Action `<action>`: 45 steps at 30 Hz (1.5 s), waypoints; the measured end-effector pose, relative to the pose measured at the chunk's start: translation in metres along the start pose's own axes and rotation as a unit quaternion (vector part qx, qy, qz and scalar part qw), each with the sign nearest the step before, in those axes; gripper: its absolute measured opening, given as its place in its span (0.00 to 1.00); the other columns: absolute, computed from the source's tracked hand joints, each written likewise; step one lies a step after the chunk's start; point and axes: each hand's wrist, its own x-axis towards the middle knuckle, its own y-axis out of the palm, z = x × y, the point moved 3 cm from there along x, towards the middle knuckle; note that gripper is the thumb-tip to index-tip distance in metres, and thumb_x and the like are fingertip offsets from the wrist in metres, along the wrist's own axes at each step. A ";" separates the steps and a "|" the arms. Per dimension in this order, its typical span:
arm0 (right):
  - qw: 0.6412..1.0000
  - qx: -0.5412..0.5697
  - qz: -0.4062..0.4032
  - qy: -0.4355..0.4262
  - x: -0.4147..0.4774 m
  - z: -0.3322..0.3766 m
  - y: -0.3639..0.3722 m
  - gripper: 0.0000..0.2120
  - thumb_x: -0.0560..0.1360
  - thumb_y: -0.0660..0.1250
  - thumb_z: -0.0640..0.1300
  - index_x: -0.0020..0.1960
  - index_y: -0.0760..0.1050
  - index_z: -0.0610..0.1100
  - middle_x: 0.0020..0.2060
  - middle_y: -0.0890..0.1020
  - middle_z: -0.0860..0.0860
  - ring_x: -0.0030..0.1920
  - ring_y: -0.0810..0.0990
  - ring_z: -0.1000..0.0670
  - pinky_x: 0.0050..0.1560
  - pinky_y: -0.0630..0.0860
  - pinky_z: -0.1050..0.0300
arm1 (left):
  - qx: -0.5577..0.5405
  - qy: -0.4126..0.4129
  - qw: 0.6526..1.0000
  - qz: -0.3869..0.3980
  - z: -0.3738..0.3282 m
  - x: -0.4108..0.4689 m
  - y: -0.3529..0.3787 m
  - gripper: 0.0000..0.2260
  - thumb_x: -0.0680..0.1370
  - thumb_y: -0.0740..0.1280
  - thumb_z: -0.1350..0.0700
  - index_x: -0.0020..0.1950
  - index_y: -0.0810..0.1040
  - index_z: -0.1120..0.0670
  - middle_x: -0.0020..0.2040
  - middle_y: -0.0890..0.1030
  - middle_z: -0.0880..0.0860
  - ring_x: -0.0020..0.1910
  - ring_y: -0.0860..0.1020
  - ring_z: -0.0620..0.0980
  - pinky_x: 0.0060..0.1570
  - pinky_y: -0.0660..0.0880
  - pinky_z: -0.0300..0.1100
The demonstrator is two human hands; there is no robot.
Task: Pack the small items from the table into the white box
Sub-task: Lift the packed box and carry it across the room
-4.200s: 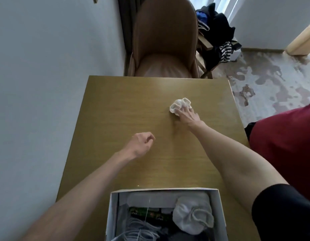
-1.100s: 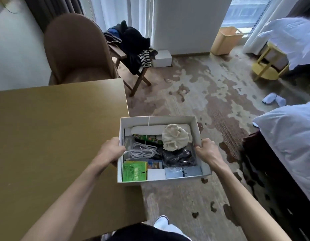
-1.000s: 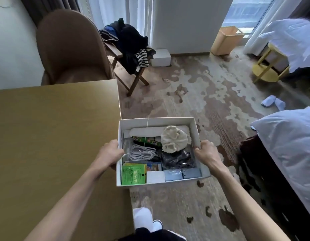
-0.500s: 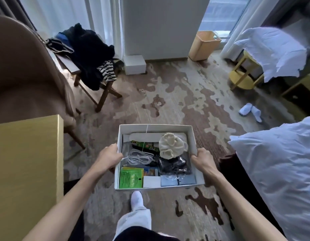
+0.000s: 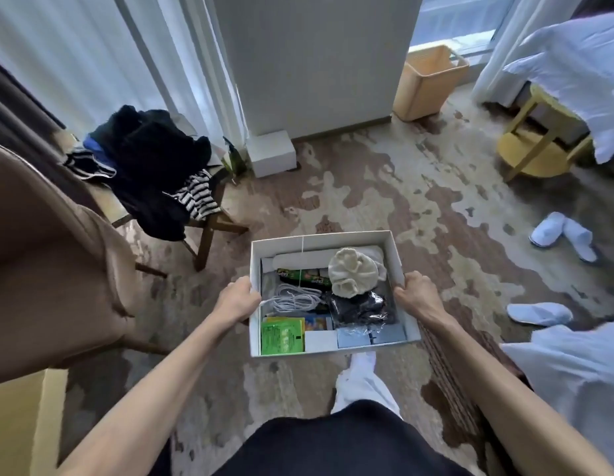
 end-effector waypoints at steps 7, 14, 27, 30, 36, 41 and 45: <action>0.999 0.017 0.020 -0.044 0.160 0.052 -0.056 0.05 0.72 0.63 0.38 0.38 0.74 0.38 0.39 0.81 0.36 0.37 0.76 0.41 0.39 0.70 0.55 | -0.009 -0.067 0.997 -0.032 -0.070 0.109 -0.052 0.12 0.75 0.59 0.60 0.56 0.74 0.60 0.56 0.80 0.64 0.55 0.77 0.63 0.51 0.73 0.50; 0.997 -0.028 0.032 -0.069 0.323 0.119 -0.081 0.07 0.71 0.64 0.39 0.43 0.78 0.36 0.40 0.82 0.36 0.40 0.80 0.37 0.39 0.70 0.55 | -0.052 -0.108 0.993 -0.017 -0.097 0.253 -0.071 0.13 0.74 0.60 0.61 0.58 0.74 0.60 0.58 0.79 0.64 0.57 0.76 0.63 0.54 0.73 0.50; 0.997 -0.026 0.049 -0.045 0.588 0.267 -0.128 0.08 0.72 0.63 0.40 0.44 0.80 0.37 0.39 0.82 0.38 0.41 0.81 0.38 0.45 0.80 0.44 | -0.091 -0.086 0.992 0.007 -0.144 0.540 -0.186 0.15 0.75 0.60 0.59 0.61 0.72 0.59 0.57 0.79 0.63 0.56 0.76 0.64 0.53 0.73 0.50; 0.995 -0.033 0.066 -0.063 0.651 0.300 -0.130 0.08 0.71 0.63 0.40 0.43 0.79 0.36 0.39 0.82 0.39 0.42 0.81 0.37 0.43 0.79 0.48 | -0.099 -0.104 0.990 0.004 -0.153 0.597 -0.213 0.12 0.75 0.60 0.60 0.58 0.72 0.59 0.54 0.80 0.62 0.53 0.77 0.62 0.52 0.74 0.51; 0.989 -0.036 0.097 -0.107 0.789 0.365 -0.128 0.11 0.73 0.63 0.41 0.48 0.79 0.36 0.43 0.82 0.38 0.46 0.80 0.35 0.42 0.75 0.51 | -0.116 -0.163 0.979 -0.033 -0.175 0.700 -0.256 0.17 0.75 0.61 0.61 0.64 0.72 0.57 0.56 0.80 0.60 0.56 0.77 0.60 0.51 0.73 0.46; 0.983 -0.031 0.138 -0.116 0.872 0.413 -0.130 0.07 0.74 0.62 0.40 0.44 0.78 0.38 0.37 0.79 0.44 0.42 0.80 0.38 0.39 0.73 0.54 | -0.115 -0.199 0.971 -0.060 -0.183 0.771 -0.285 0.18 0.74 0.62 0.61 0.64 0.72 0.55 0.56 0.80 0.61 0.55 0.77 0.61 0.51 0.73 0.47; 0.982 -0.035 0.157 -0.101 0.921 0.444 -0.112 0.08 0.74 0.61 0.40 0.45 0.78 0.39 0.37 0.79 0.44 0.40 0.77 0.41 0.38 0.71 0.53 | -0.121 -0.233 0.963 -0.051 -0.175 0.823 -0.289 0.18 0.74 0.63 0.60 0.63 0.72 0.53 0.55 0.81 0.60 0.53 0.78 0.61 0.49 0.72 0.47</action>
